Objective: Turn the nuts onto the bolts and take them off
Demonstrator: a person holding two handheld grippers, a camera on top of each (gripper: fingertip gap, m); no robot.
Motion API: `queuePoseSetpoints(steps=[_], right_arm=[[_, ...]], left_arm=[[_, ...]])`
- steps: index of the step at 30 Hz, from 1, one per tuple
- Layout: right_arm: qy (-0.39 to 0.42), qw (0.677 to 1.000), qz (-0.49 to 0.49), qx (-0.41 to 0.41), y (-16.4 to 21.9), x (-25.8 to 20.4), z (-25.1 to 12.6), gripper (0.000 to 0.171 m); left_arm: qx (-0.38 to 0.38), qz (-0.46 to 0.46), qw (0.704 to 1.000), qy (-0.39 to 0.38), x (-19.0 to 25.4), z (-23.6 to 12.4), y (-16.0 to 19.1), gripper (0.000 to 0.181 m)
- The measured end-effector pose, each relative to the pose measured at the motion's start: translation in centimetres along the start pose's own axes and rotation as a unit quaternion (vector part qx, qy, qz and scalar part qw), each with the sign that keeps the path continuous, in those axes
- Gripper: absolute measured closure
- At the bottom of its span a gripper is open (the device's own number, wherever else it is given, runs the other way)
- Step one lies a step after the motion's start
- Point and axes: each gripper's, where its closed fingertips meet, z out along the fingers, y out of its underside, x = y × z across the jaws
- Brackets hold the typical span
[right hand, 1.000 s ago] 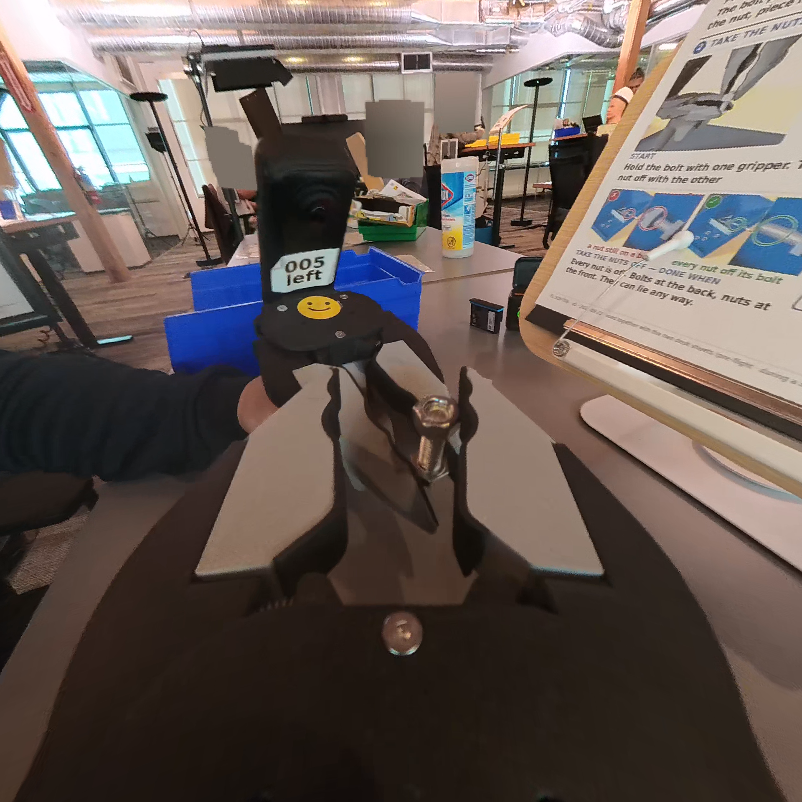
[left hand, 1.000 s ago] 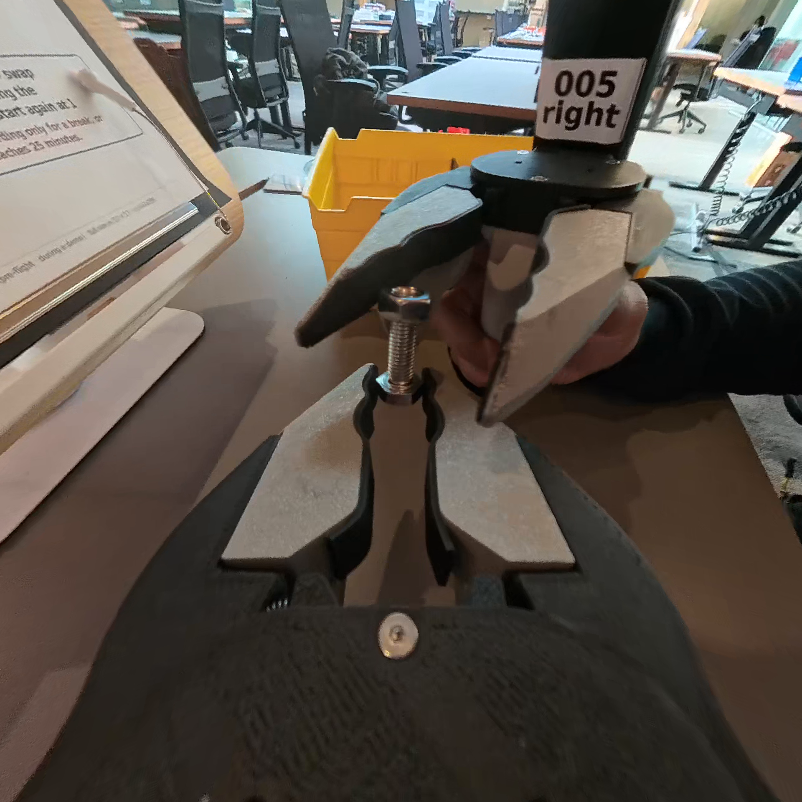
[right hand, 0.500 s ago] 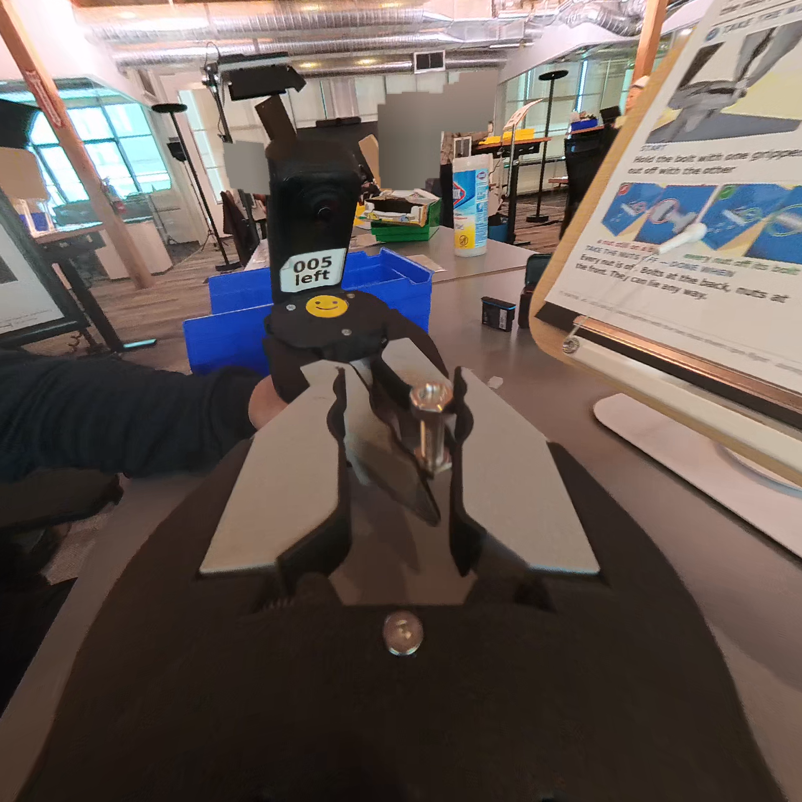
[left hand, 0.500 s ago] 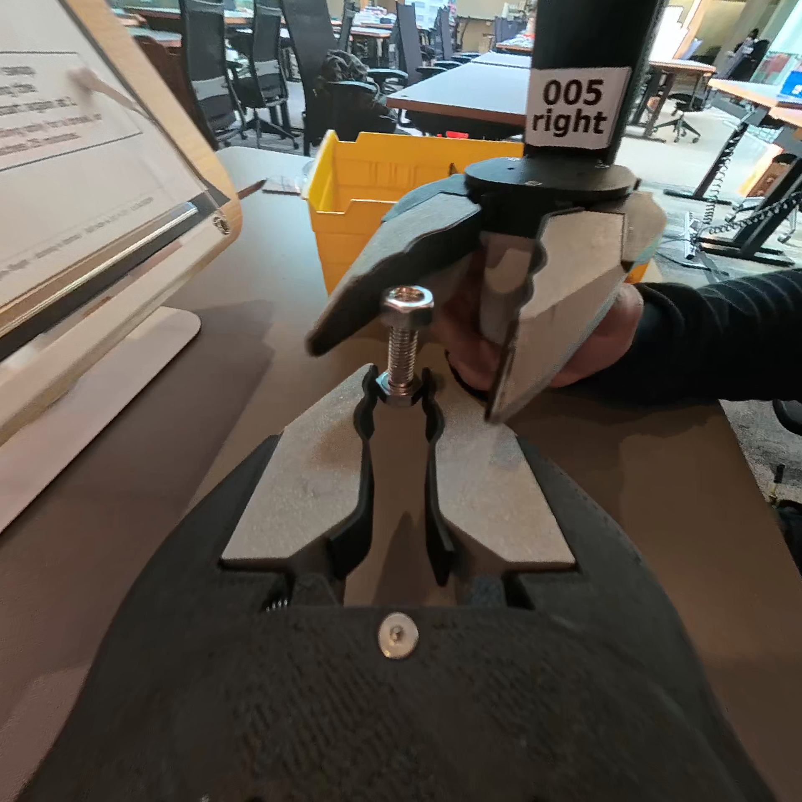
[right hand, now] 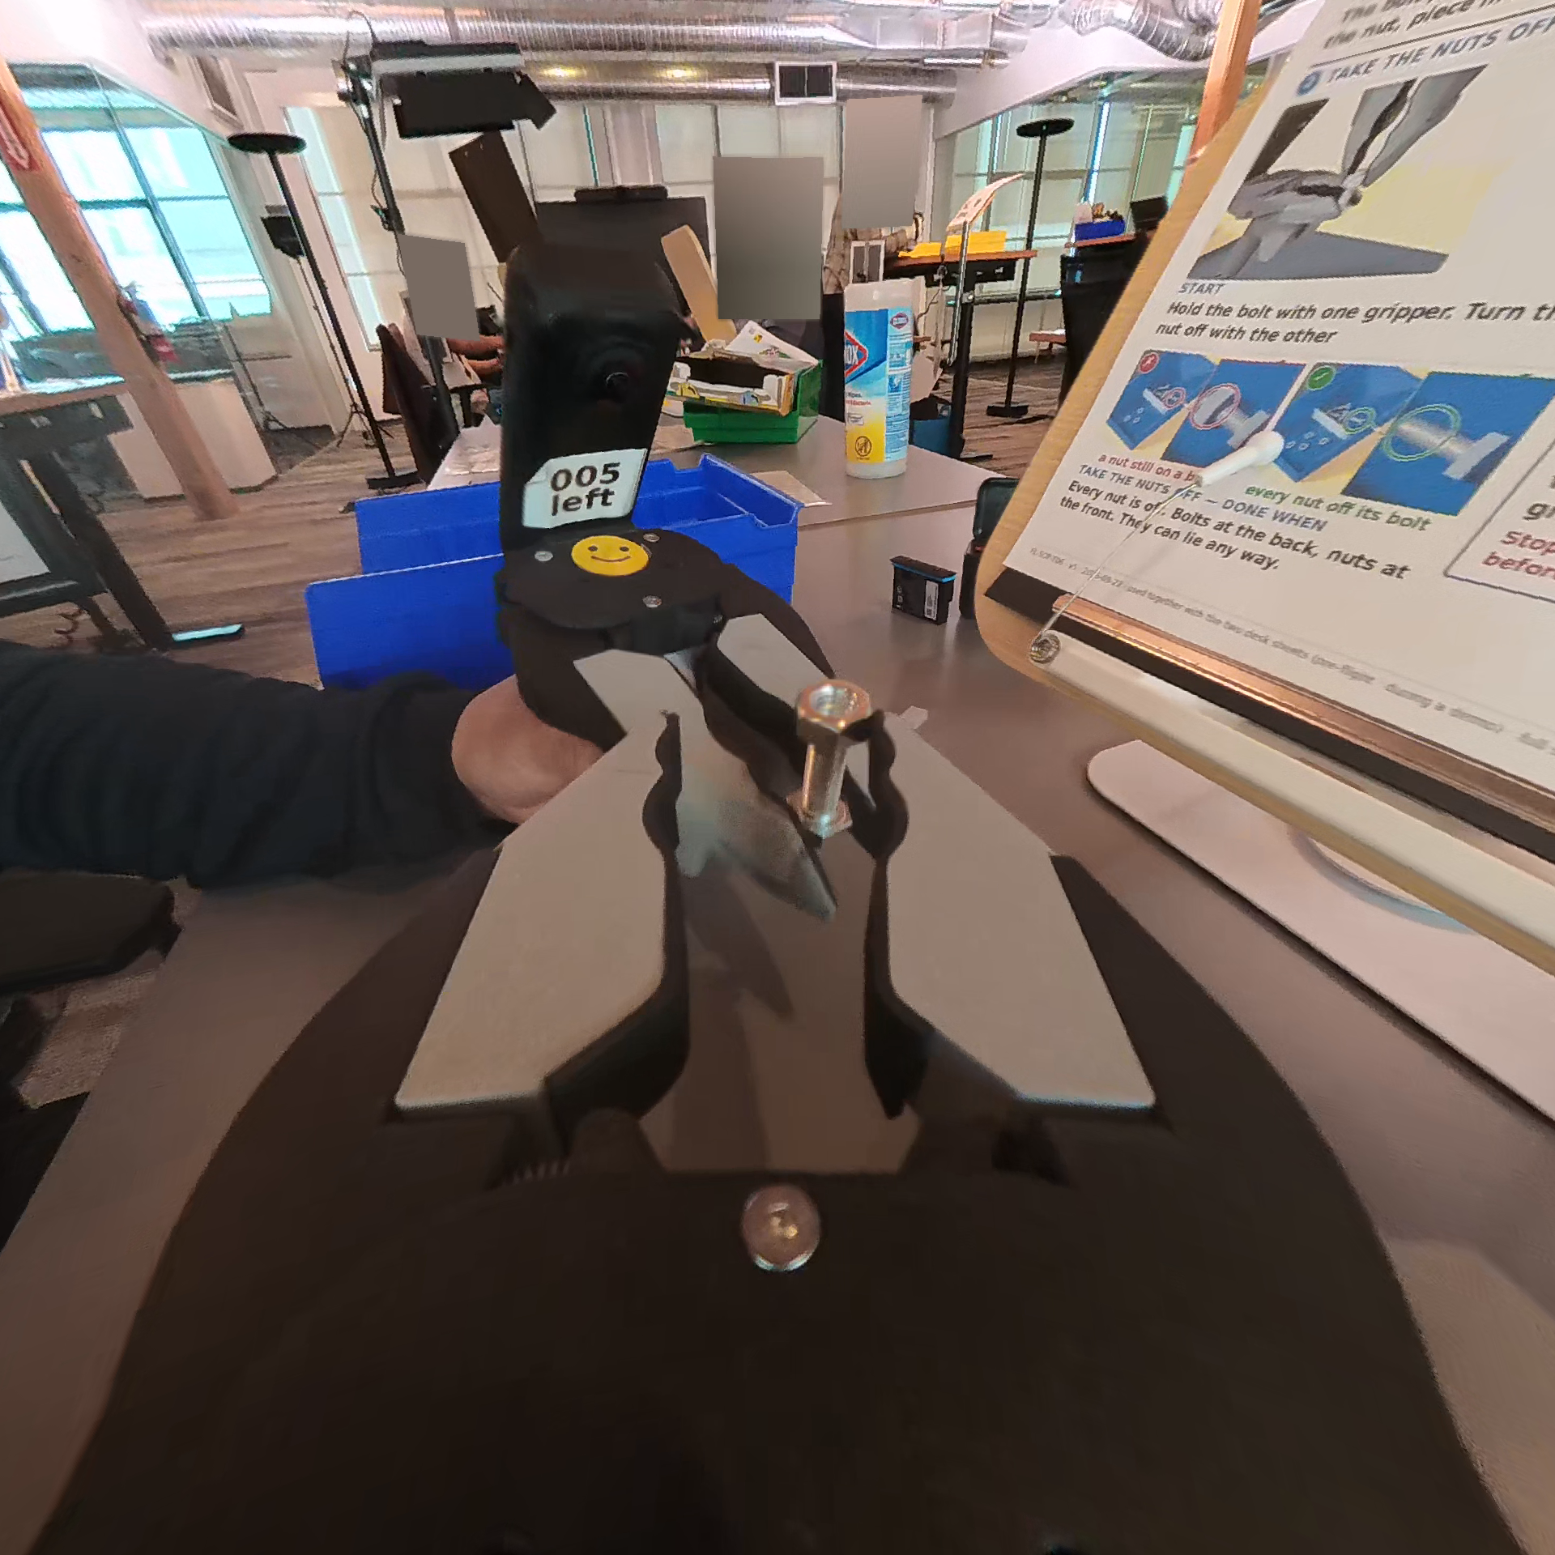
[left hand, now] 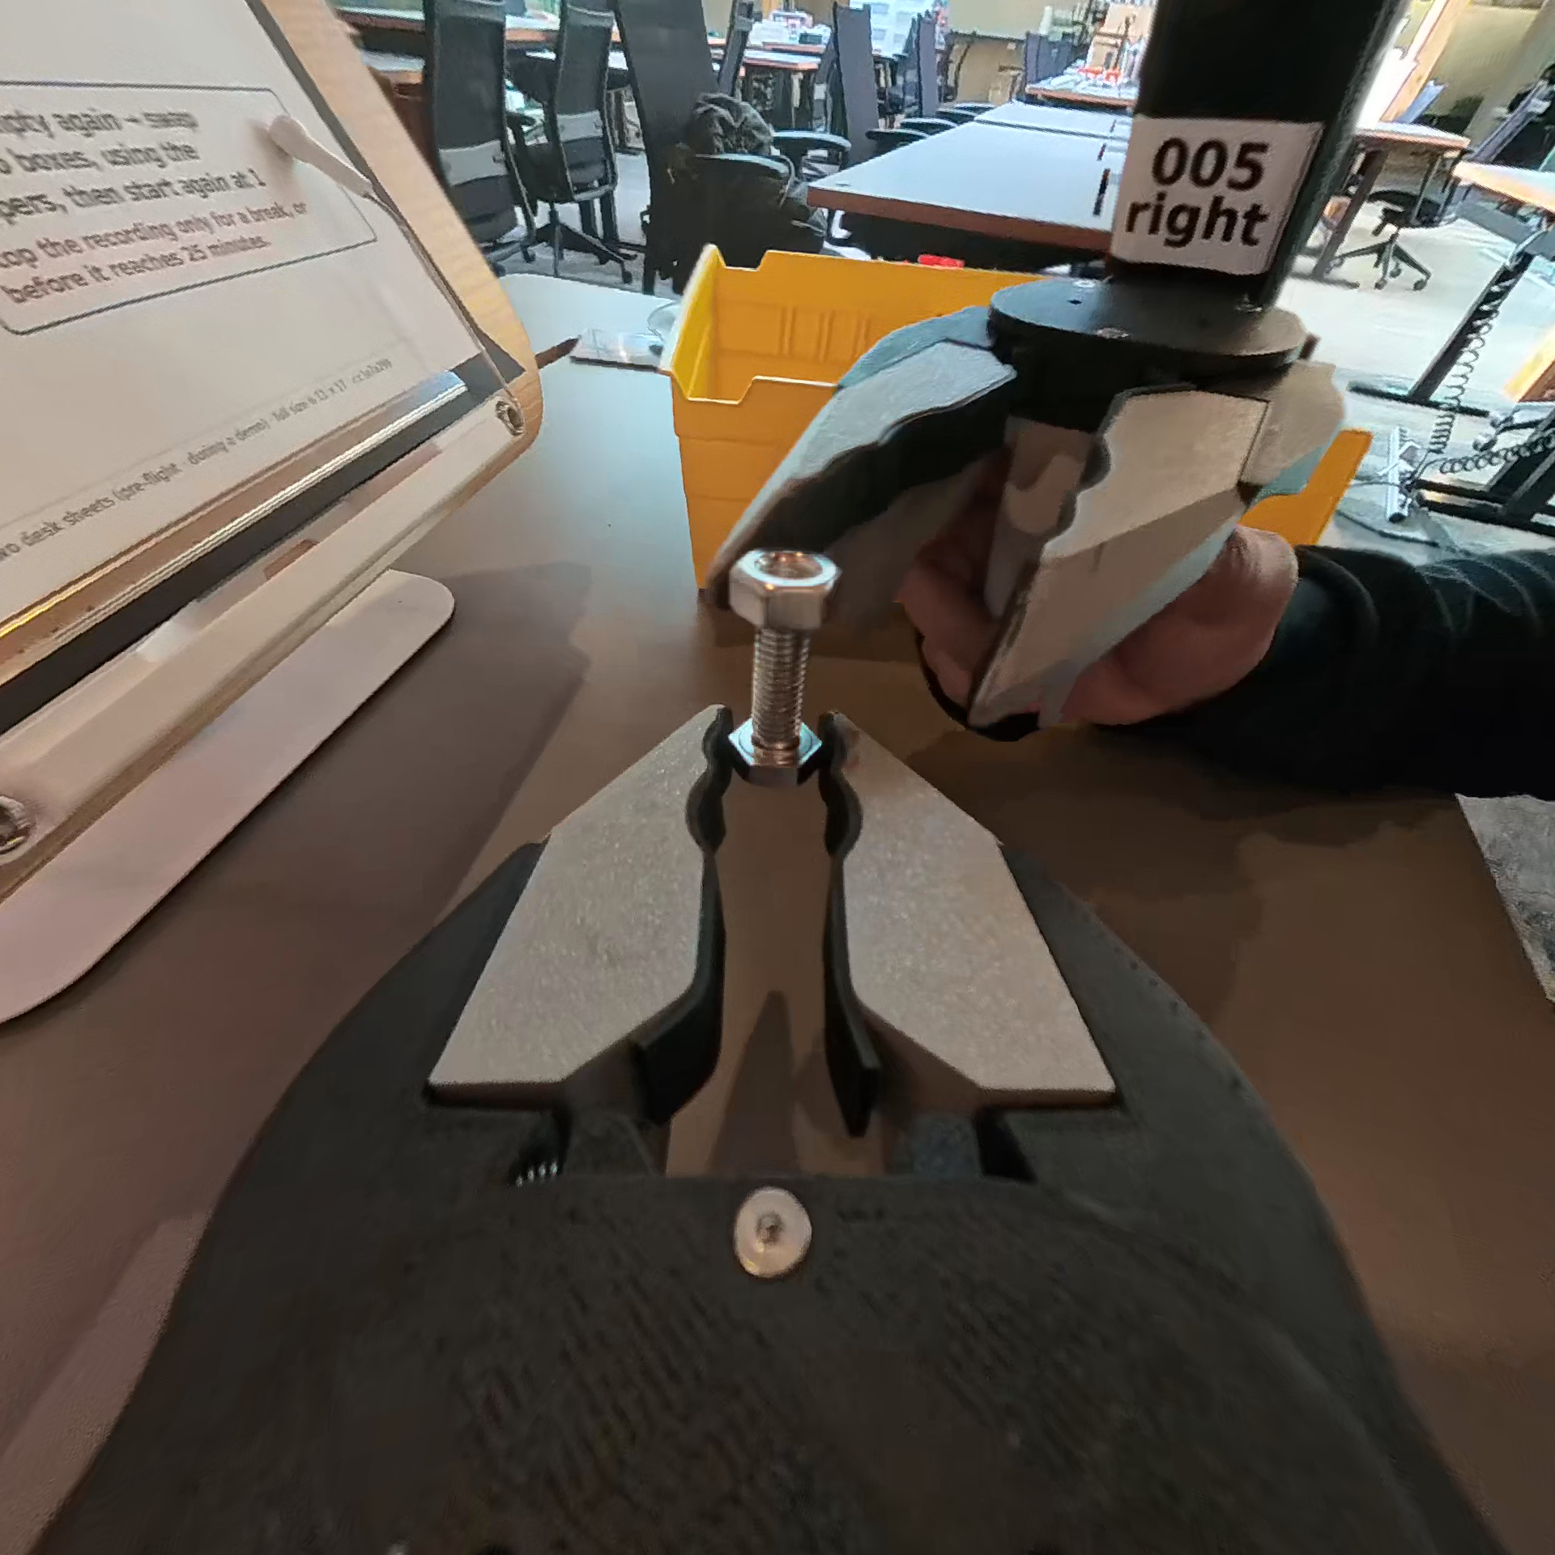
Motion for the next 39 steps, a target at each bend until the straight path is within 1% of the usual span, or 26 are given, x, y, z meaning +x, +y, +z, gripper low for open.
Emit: queuePoseSetpoints(steps=[3, 5, 8, 12, 16, 18, 21, 25, 27, 29, 34, 36, 39], right_arm=[[-0.009, 1.0, 0.004, 0.009, -0.2, -0.7, 1.1, 0.124], [-0.015, 1.0, 0.003, 0.001, 0.1, -1.1, 1.5, 0.12], [0.015, 1.0, -0.023, -0.008, 0.2, -0.1, 0.7, 0.124], [0.022, 1.0, -0.003, 0.01, -0.3, 0.8, -0.4, 0.127], [0.004, 1.0, 0.012, -0.012, 0.6, 0.6, -0.1, 0.141], [0.018, 0.999, 0.019, -0.023, 1.0, 1.1, 0.0, 0.157], [0.016, 0.998, 0.052, -0.031, 1.3, 1.5, 0.0, 0.157], [0.022, 0.996, 0.081, -0.033, 1.6, 2.4, -0.4, 0.157], [0.029, 0.995, 0.081, -0.044, 2.1, 3.0, -0.4, 0.157], [0.036, 0.994, 0.084, -0.057, 2.7, 3.4, -0.3, 0.157], [0.05, 0.993, 0.085, -0.061, 2.9, 4.1, -0.5, 0.157], [0.051, 0.993, 0.09, -0.056, 2.7, 4.1, -0.6, 0.157], [0.051, 0.993, 0.093, -0.058, 2.8, 4.0, -0.4, 0.157]], left_arm=[[-0.007, 0.013, 1.0, 0.015, 1.1, 0.7, 0.1, 0.163], [-0.014, 0.024, 0.999, 0.016, 1.5, 0.9, 0.3, 0.163], [-0.018, 0.033, 0.999, 0.012, 1.4, 0.9, 0.5, 0.163], [-0.018, 0.023, 1.0, 0.004, 0.8, 0.8, 0.6, 0.163], [-0.018, 0.012, 1.0, 0.006, 0.6, 0.8, 0.8, 0.163], [-0.018, 0.01, 1.0, 0.006, 0.6, 0.8, 0.8, 0.163], [-0.02, 0.001, 1.0, -0.001, 0.3, 0.9, 1.0, 0.163], [-0.002, -0.026, 1.0, 0.003, -0.1, 1.2, 0.9, 0.163], [-0.015, -0.042, 0.999, 0.004, -0.5, 1.6, 1.4, 0.163], [-0.023, -0.049, 0.999, -0.004, -0.9, 1.7, 1.6, 0.157], [-0.012, -0.064, 0.998, 0.0, -1.4, 1.2, 1.4, 0.159], [-0.007, -0.065, 0.998, 0.007, -1.3, 1.1, 1.3, 0.165], [-0.009, -0.054, 0.998, 0.007, -1.1, 1.1, 1.3, 0.165]])
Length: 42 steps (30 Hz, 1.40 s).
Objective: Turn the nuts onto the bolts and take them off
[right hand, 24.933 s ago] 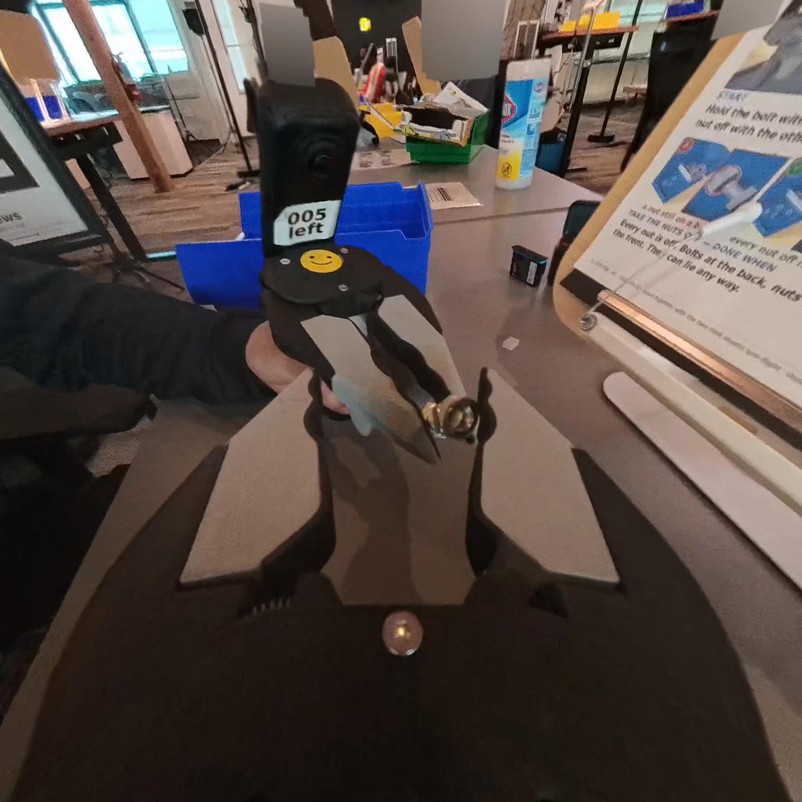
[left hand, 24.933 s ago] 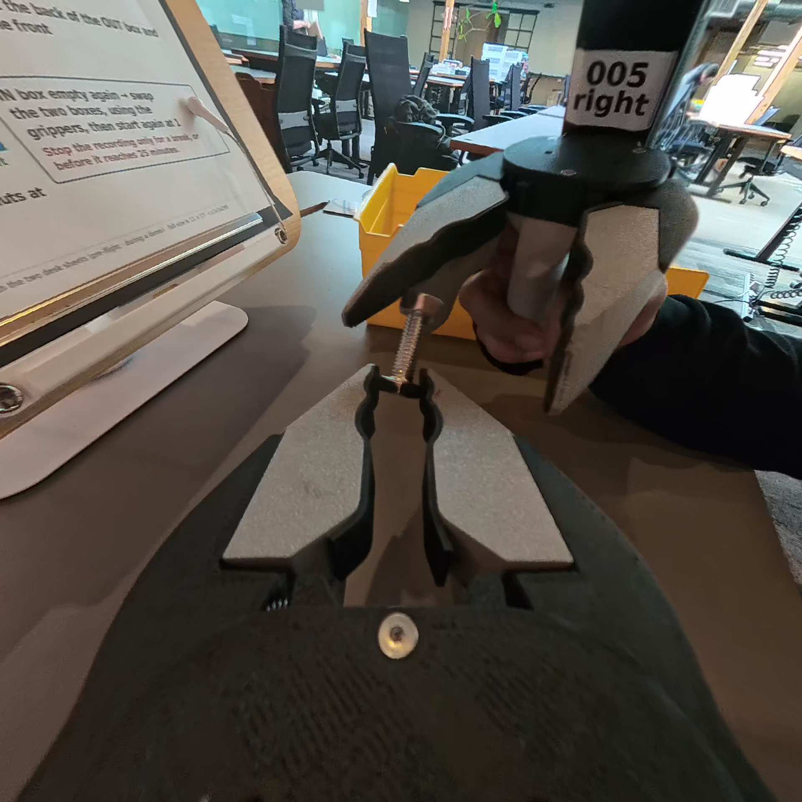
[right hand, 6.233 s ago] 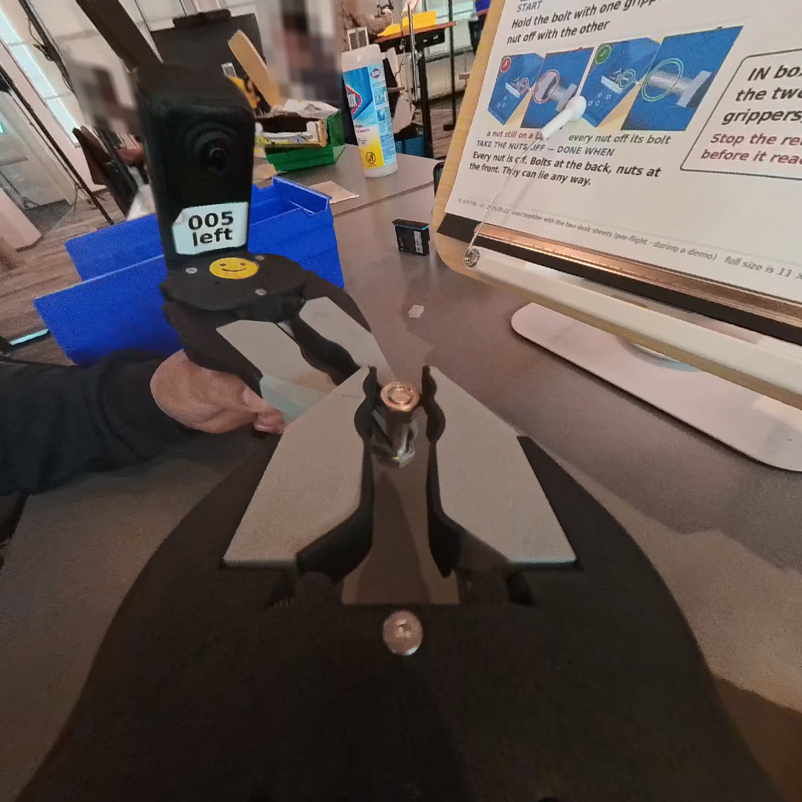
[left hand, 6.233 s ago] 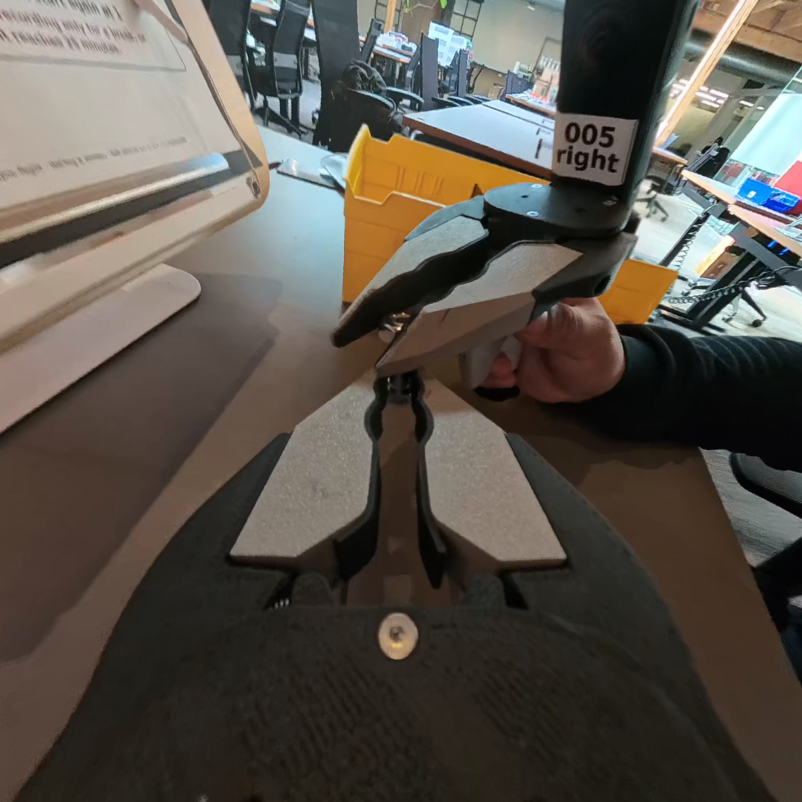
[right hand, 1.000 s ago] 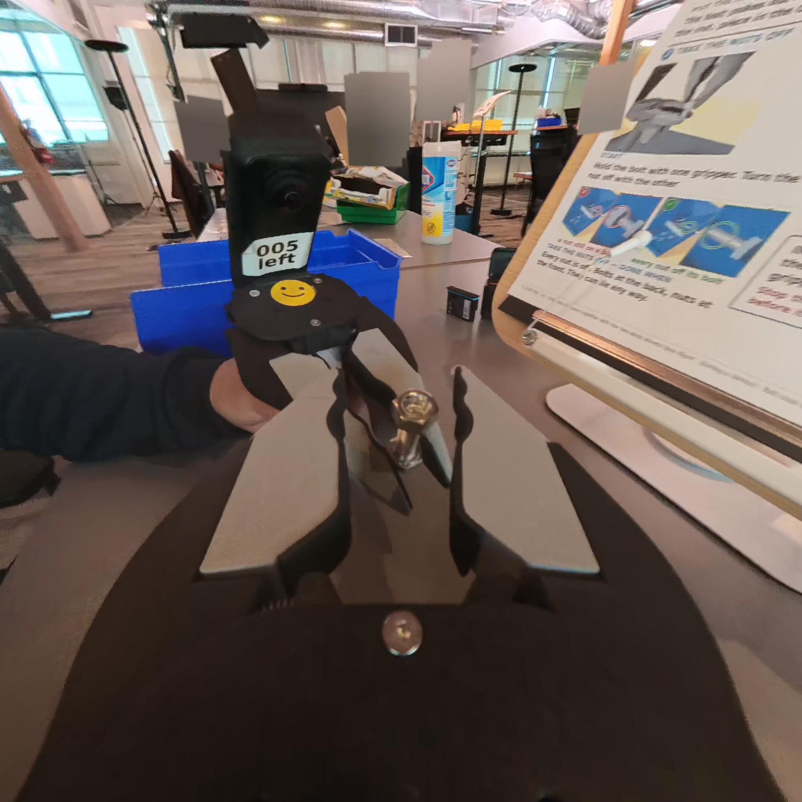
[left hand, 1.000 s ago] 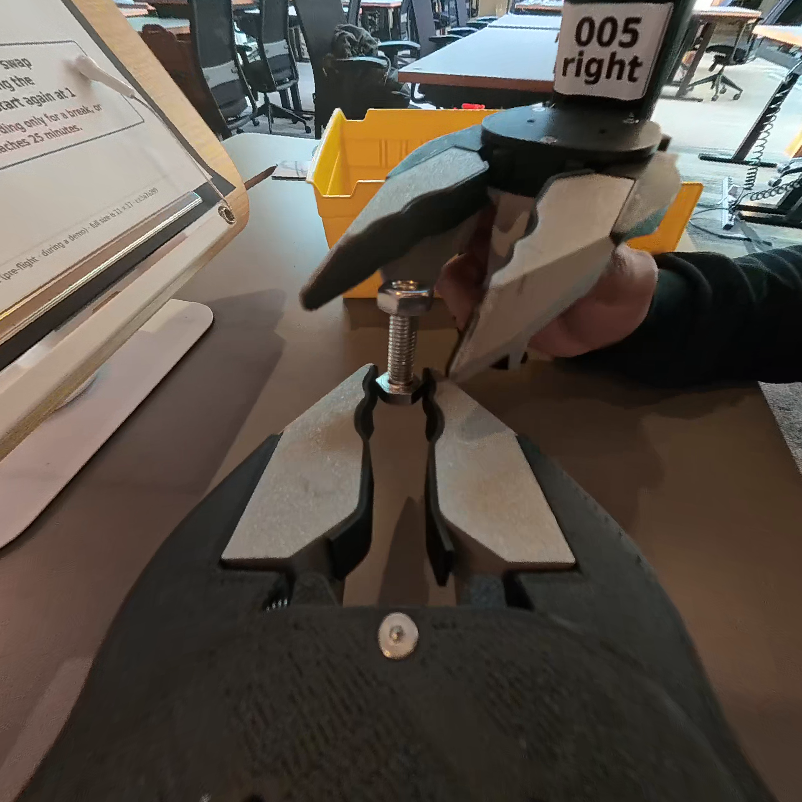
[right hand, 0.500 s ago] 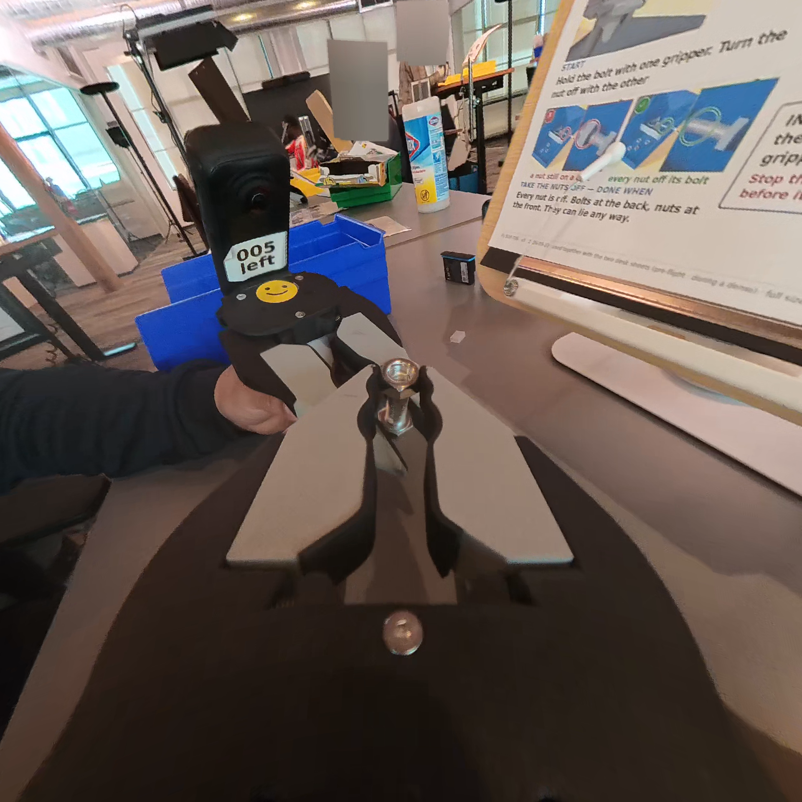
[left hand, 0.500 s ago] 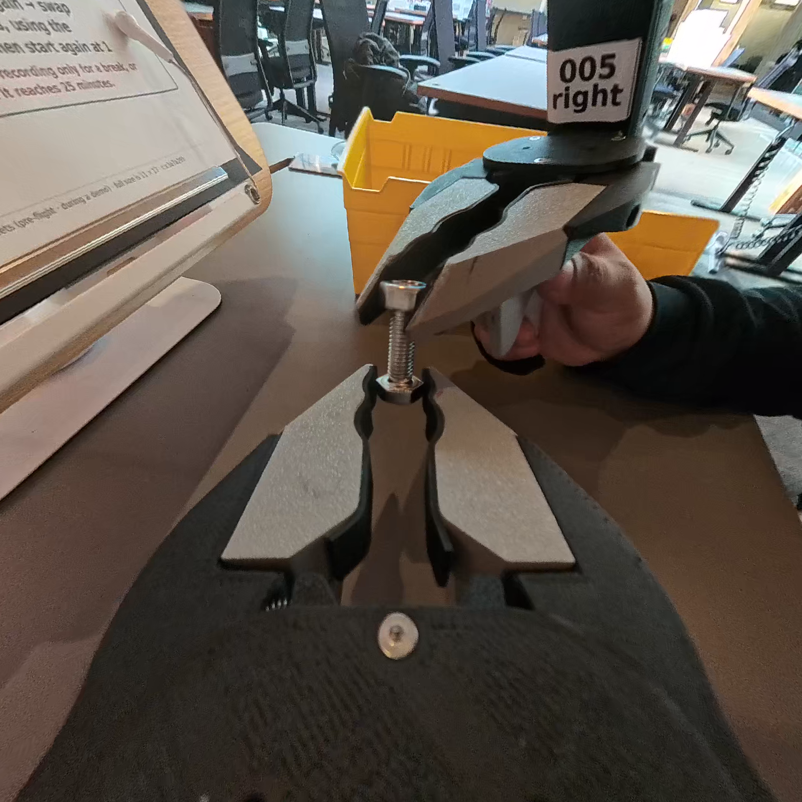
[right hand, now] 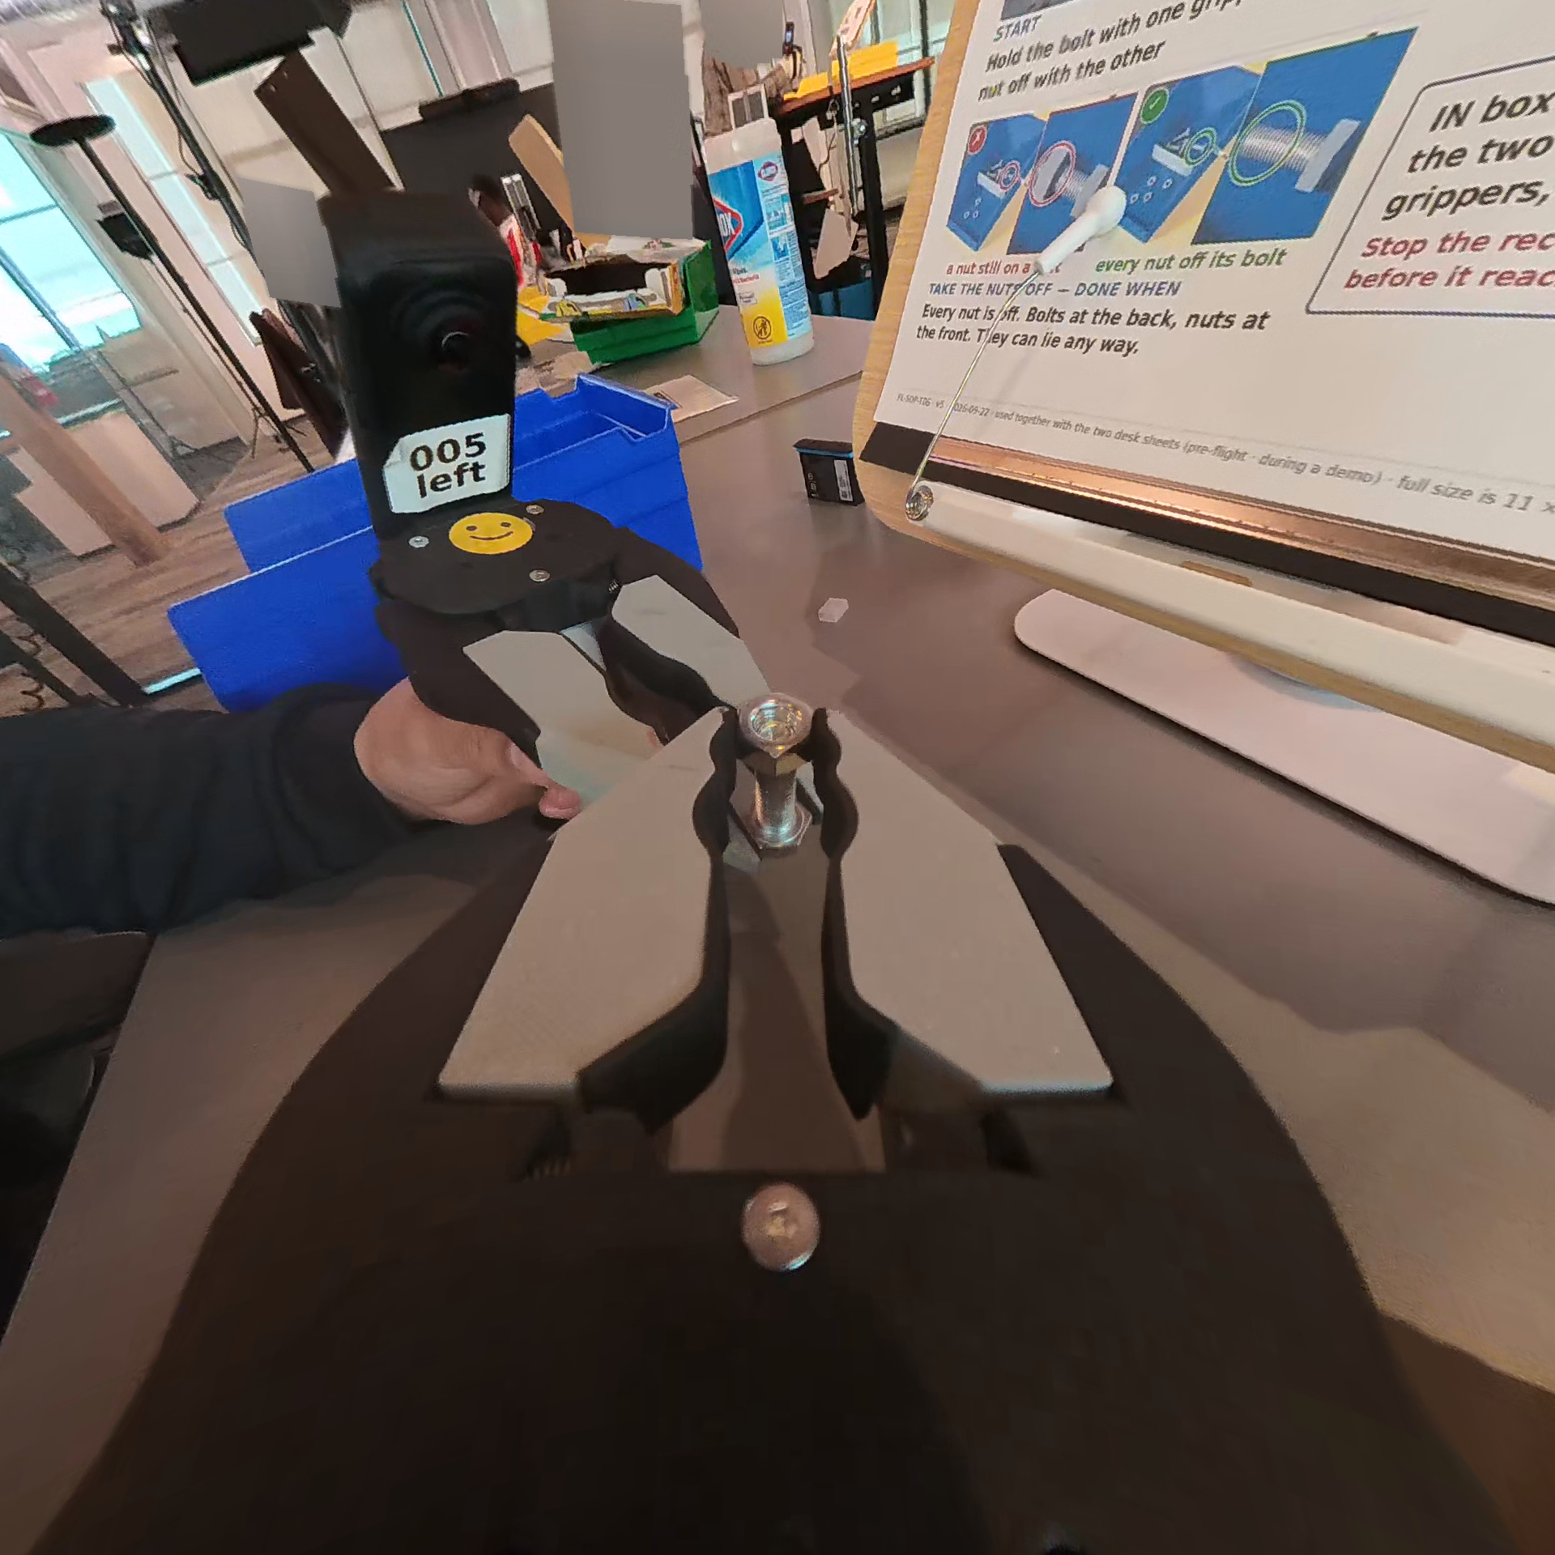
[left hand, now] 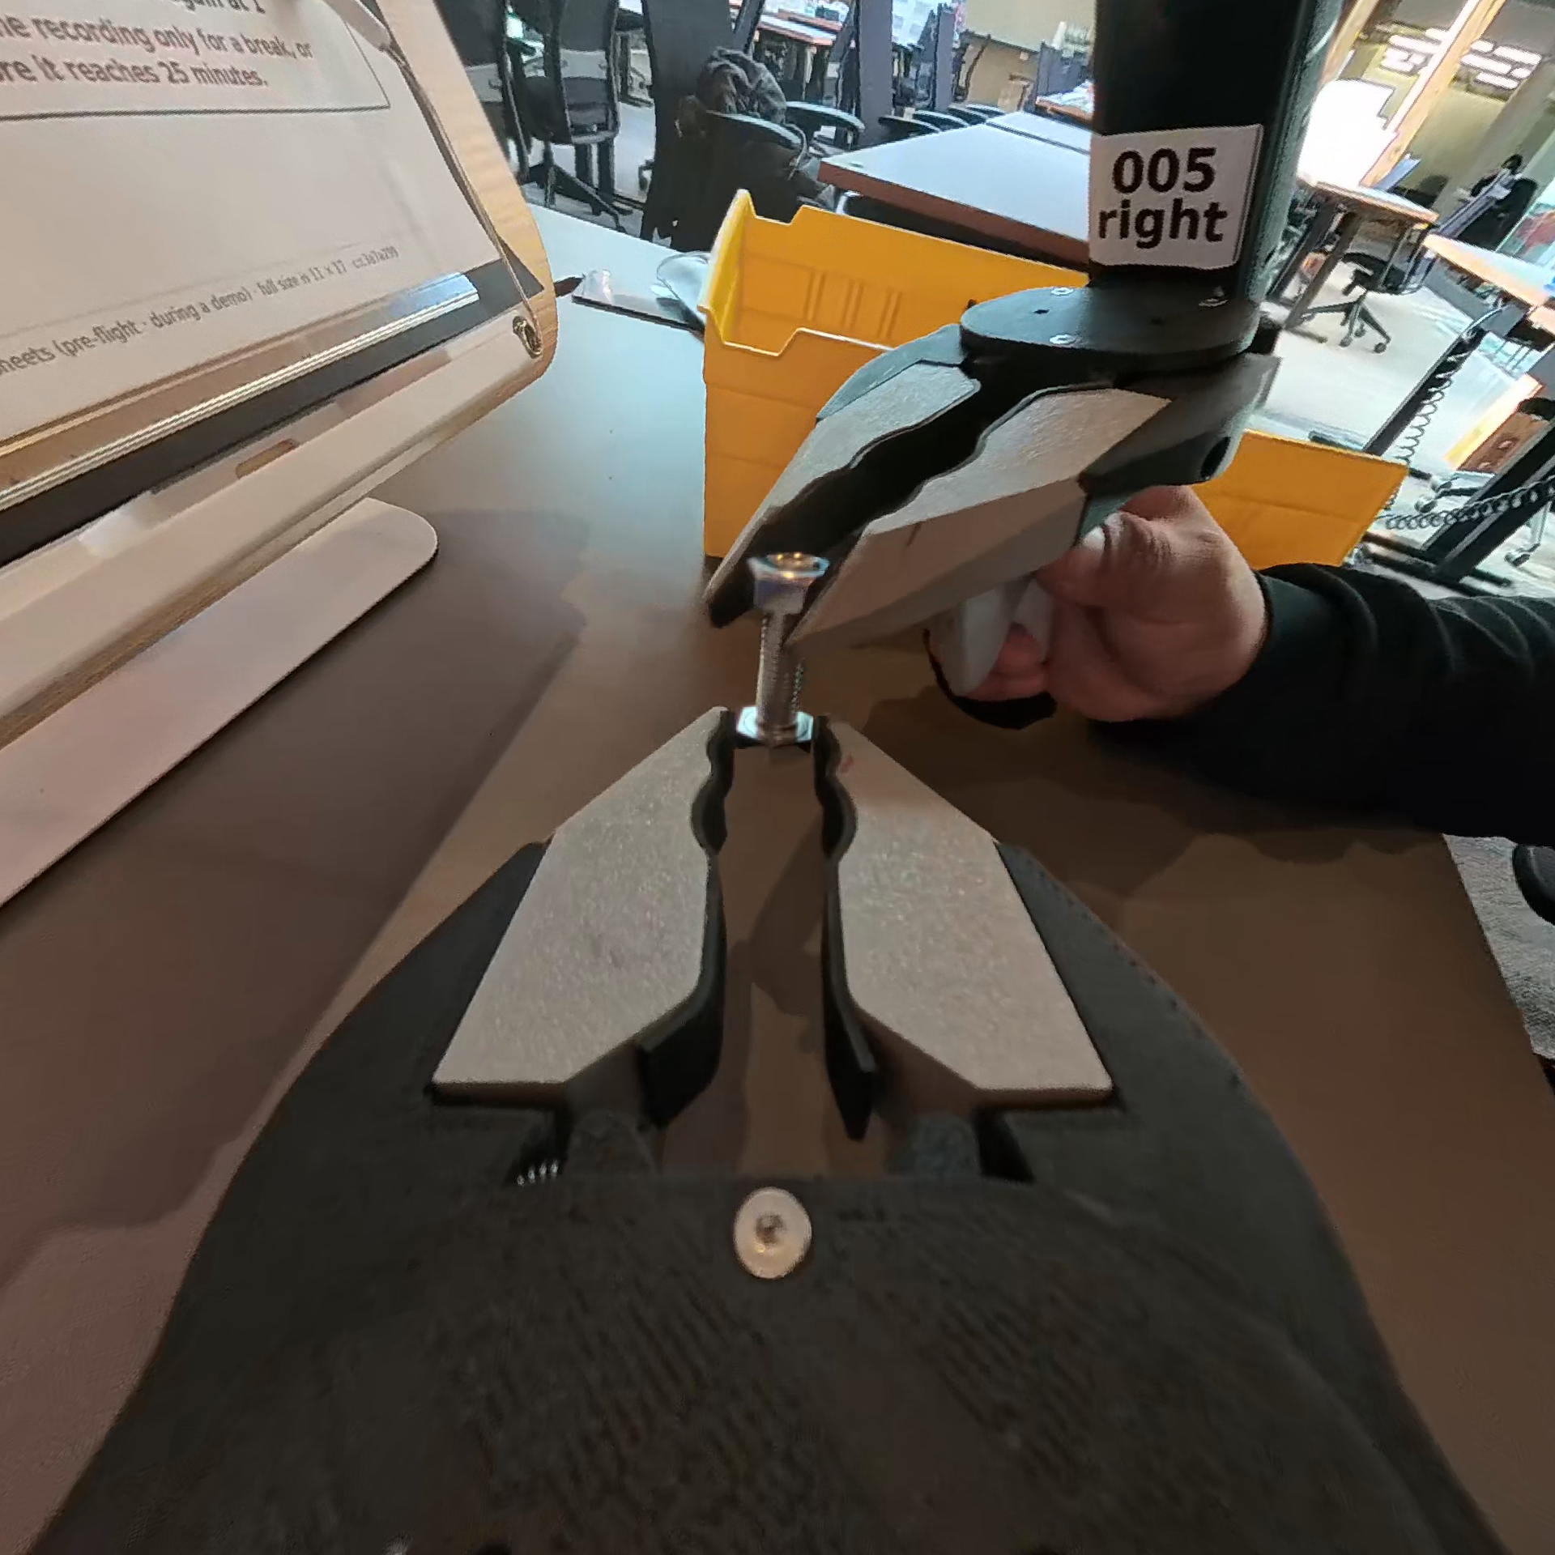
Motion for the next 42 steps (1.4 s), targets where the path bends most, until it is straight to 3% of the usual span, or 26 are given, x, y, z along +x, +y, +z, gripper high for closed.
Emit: queuePoseSetpoints(steps=[15, 18, 21, 27, 35, 42], right_arm=[[-0.024, 1.0, 0.006, -0.004, 0.5, -0.9, 0.6, 0.157], [-0.007, 1.0, -0.018, -0.002, 0.1, -0.5, 0.1, 0.15], [0.024, 1.0, -0.001, -0.001, 0.2, 1.2, -0.6, 0.158], [-0.028, 0.998, 0.006, 0.052, -1.7, -0.9, -0.8, 0.141], [-0.004, 0.999, 0.037, 0.037, -1.1, 0.5, -0.7, 0.154], [-0.032, 0.998, -0.002, 0.055, -2.0, -1.6, -0.6, 0.144]], left_arm=[[-0.005, 0.014, 1.0, 0.008, 0.5, -0.6, -0.5, 0.174], [0.011, 0.005, 1.0, 0.001, 0.0, -1.1, -1.1, 0.174], [0.035, -0.01, 0.999, 0.004, -0.4, -2.1, -2.0, 0.174], [0.028, -0.006, 1.0, 0.0, -0.4, -1.8, -1.7, 0.174], [0.041, 0.003, 0.999, 0.002, 0.0, -2.2, -2.4, 0.174], [0.026, 0.006, 0.999, -0.024, -0.7, -1.6, -1.6, 0.174]])
